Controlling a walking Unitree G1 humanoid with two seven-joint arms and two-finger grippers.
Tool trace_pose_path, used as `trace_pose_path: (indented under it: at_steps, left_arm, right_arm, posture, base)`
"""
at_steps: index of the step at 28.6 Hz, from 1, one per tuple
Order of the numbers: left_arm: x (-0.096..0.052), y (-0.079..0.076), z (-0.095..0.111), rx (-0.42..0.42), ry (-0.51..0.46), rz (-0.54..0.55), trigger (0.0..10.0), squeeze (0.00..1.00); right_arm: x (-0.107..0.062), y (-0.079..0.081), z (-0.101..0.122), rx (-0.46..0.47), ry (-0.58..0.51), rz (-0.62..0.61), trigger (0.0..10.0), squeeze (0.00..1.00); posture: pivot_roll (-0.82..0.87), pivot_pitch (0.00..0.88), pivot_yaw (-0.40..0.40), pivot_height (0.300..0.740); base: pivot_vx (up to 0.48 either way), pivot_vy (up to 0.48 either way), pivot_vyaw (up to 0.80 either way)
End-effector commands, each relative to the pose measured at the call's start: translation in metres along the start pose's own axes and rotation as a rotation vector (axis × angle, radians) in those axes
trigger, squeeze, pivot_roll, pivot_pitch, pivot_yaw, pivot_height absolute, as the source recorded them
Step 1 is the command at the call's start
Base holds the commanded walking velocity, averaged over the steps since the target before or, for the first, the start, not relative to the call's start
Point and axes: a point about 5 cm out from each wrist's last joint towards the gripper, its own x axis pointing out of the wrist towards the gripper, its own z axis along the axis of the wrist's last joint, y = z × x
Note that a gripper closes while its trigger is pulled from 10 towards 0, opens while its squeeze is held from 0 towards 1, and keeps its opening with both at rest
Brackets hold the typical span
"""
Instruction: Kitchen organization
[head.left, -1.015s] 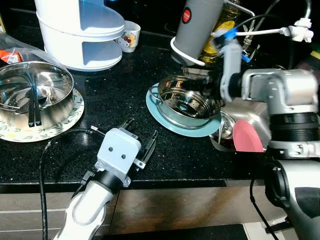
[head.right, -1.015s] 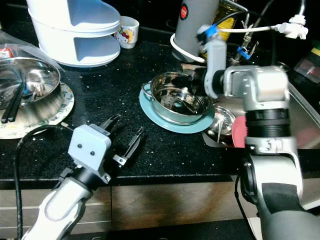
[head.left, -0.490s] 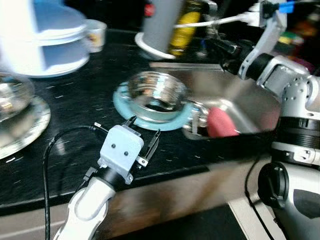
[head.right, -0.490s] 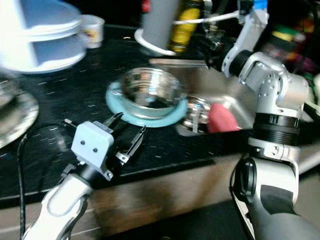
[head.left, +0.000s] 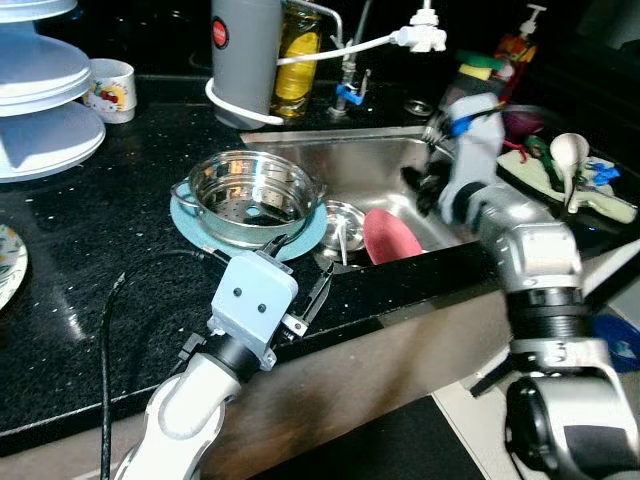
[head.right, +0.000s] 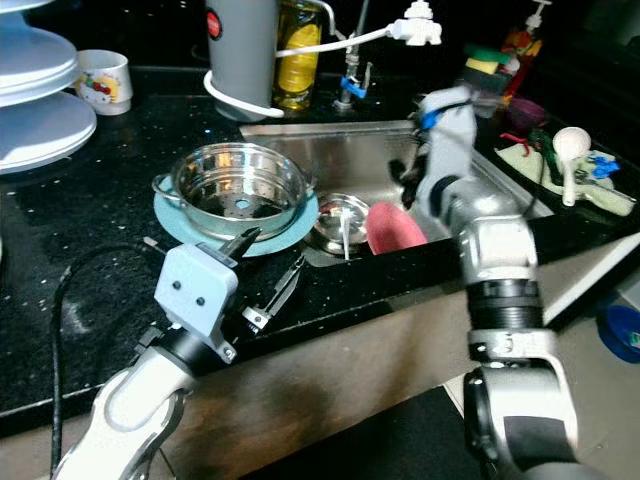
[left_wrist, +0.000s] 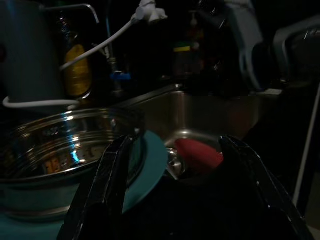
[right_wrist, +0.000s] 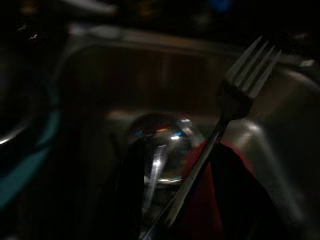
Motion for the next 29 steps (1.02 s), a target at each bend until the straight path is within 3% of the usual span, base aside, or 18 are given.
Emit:
trace_pose_path:
  at_steps: [1,5,6,8,9,10,11,12,19,20,21,22,26,29]
  left_arm:
    - [0.0,-0.003,-0.001,-0.01,0.007,-0.01,10.0,0.0]
    - [0.001,-0.004,-0.001,-0.01,0.008,-0.012,10.0,0.0]
    - [0.001,-0.003,-0.001,-0.01,0.007,-0.011,10.0,0.0]
    - [0.001,-0.003,-0.001,-0.009,0.007,-0.011,10.0,0.0]
    - [0.0,-0.003,-0.002,-0.007,0.006,-0.012,10.0,0.0]
    - [0.0,-0.003,-0.002,-0.01,0.007,-0.009,10.0,0.0]
    - [0.0,-0.004,-0.003,-0.009,0.009,-0.012,10.0,0.0]
    - [0.001,-0.004,-0.004,-0.011,0.008,-0.012,10.0,0.0]
    - [0.002,-0.001,-0.006,-0.018,0.019,0.0,10.0,0.0]
    - [0.0,0.0,-0.008,-0.029,0.033,0.018,10.0,0.0]
    - [0.0,0.0,-0.008,-0.029,0.033,0.018,10.0,0.0]
    - [-0.003,0.002,-0.009,-0.04,0.043,0.034,10.0,0.0]
    - [-0.005,0.002,-0.009,-0.049,0.052,0.044,10.0,0.0]
    - [-0.007,0.004,-0.009,-0.052,0.057,0.057,10.0,0.0]
  right_arm:
    - [0.0,-0.005,-0.003,-0.012,0.0,-0.032,10.0,0.0]
    - [0.015,0.01,-0.018,-0.096,0.044,-0.068,10.0,0.0]
    - [0.017,0.009,-0.021,-0.089,0.054,-0.095,10.0,0.23]
    - [0.018,0.008,-0.023,-0.079,0.06,-0.111,10.0,0.23]
    - [0.019,0.009,-0.024,-0.067,0.053,-0.121,10.0,0.6]
    - [0.019,0.009,-0.025,-0.058,0.046,-0.124,10.0,0.87]
    - [0.019,0.01,-0.025,-0.053,0.034,-0.119,10.0,0.96]
    - [0.02,0.011,-0.024,-0.046,0.019,-0.114,10.0,1.0]
    - [0.018,0.016,-0.003,0.084,-0.153,-0.053,10.0,1.0]
    - [0.014,0.018,0.011,0.121,-0.255,-0.017,10.0,0.45]
    - [0.014,0.018,0.011,0.121,-0.255,-0.017,10.0,0.45]
    - [0.011,0.02,0.021,0.119,-0.32,0.029,10.0,0.0]
    - [0.003,0.026,0.037,0.147,-0.41,0.166,10.0,0.0]
    - [0.002,0.026,0.05,0.08,-0.461,0.205,10.0,0.0]
  posture:
    - [0.11,0.04,-0.202,0.74]
    - [0.11,0.043,-0.208,0.74]
    - [0.11,0.043,-0.208,0.74]
    - [0.11,0.045,-0.209,0.74]
    - [0.12,0.03,-0.204,0.74]
    - [0.12,0.014,-0.206,0.74]
    - [0.12,0.015,-0.205,0.74]
    - [0.12,0.013,-0.199,0.74]
    - [0.12,0.016,-0.2,0.74]
    - [0.12,0.016,-0.2,0.74]
    - [0.12,0.016,-0.2,0.74]
    - [0.12,0.016,-0.2,0.74]
    - [0.13,0.024,-0.204,0.74]
    - [0.13,0.024,-0.209,0.74]
  base:
    - [0.0,0.0,0.0]
    - [0.0,0.0,0.0]
    - [0.0,0.0,0.0]
    - [0.0,0.0,0.0]
    - [0.0,0.0,0.0]
    - [0.0,0.0,0.0]
    - [0.0,0.0,0.0]
    - [0.0,0.0,0.0]
    - [0.0,0.0,0.0]
    - [0.0,0.0,0.0]
    - [0.0,0.0,0.0]
    - [0.0,0.0,0.0]
    - [0.0,0.0,0.2]
    - [0.0,0.0,0.78]
